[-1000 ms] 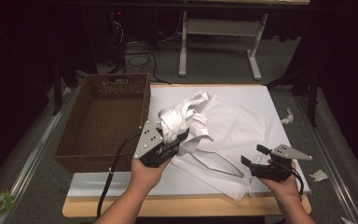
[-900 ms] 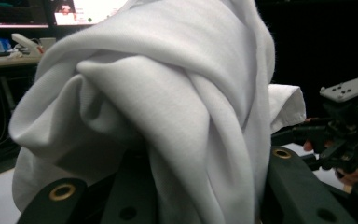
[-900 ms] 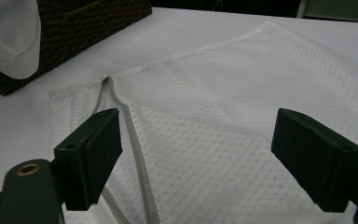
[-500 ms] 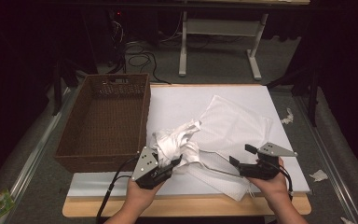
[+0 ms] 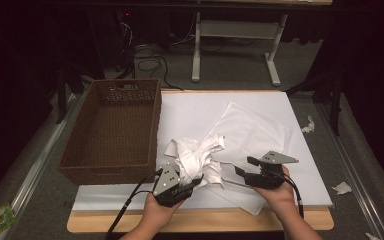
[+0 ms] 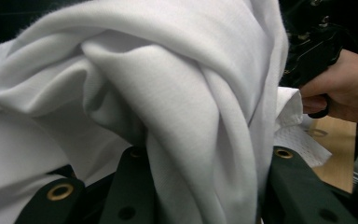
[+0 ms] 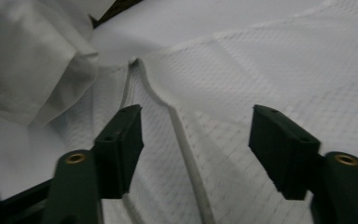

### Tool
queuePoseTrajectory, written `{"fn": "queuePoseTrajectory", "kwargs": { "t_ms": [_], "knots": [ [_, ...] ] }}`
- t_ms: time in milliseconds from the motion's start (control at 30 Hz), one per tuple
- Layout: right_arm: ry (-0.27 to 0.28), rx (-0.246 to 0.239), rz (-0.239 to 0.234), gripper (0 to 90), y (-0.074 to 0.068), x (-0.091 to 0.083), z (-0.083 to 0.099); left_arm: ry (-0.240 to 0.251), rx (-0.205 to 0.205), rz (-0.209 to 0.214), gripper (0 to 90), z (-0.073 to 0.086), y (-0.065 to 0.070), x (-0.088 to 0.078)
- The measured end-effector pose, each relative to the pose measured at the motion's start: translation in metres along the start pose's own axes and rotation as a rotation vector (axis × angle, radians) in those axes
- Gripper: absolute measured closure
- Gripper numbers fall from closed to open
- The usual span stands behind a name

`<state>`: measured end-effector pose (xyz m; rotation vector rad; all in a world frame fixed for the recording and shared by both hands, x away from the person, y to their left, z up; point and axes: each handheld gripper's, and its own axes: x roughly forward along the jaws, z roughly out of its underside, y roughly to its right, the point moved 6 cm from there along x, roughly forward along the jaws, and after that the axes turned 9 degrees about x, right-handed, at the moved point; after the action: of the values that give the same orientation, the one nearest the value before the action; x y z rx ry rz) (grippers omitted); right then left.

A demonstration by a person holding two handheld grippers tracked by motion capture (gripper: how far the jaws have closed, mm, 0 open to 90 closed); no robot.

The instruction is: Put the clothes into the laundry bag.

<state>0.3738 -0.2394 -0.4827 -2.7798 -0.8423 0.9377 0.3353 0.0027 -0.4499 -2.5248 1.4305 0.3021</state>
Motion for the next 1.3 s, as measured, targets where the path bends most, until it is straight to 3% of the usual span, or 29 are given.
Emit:
{"fn": "queuePoseTrajectory", "kwargs": {
  "t_ms": [167, 367, 433, 533, 633, 667, 800, 1000, 1300],
  "knots": [
    [-0.064, -0.029, 0.011, 48.1, 0.004, 0.006, 0.011, -0.009, -0.001, 0.016, 67.4, 0.002, 0.007, 0.005],
    [-0.088, -0.014, 0.019, 57.6, 0.011, 0.008, 0.013, -0.015, -0.002, 0.036, 67.2, 0.004, 0.011, 0.008],
    [-0.088, -0.019, 0.015, 57.3, 0.009, 0.01, 0.013, -0.014, -0.005, 0.036, 67.2, 0.004, 0.011, 0.008],
    [-0.093, -0.051, 0.045, 56.4, 0.006, 0.012, 0.014, -0.012, -0.005, 0.034, 67.1, 0.003, 0.01, 0.007],
    [-0.111, -0.071, 0.049, 61.8, 0.005, 0.014, 0.016, -0.007, -0.01, 0.032, 67.1, 0.003, 0.009, 0.006],
    [-0.116, -0.067, 0.057, 67.7, 0.006, 0.015, 0.016, -0.007, -0.01, 0.03, 67.1, 0.002, 0.008, 0.006],
    [-0.085, -0.018, 0.044, 86.9, 0.01, 0.012, 0.01, -0.002, -0.017, 0.038, 67.1, 0.002, 0.01, 0.006],
    [-0.05, -0.018, 0.05, 89.0, 0.012, 0.007, -0.005, -0.006, -0.025, 0.082, 67.2, 0.002, 0.019, 0.008],
    [-0.004, 0.015, 0.068, 89.1, 0.018, 0.007, -0.022, -0.018, 0.019, 0.116, 67.3, 0.003, 0.038, 0.01]
  ]
}}
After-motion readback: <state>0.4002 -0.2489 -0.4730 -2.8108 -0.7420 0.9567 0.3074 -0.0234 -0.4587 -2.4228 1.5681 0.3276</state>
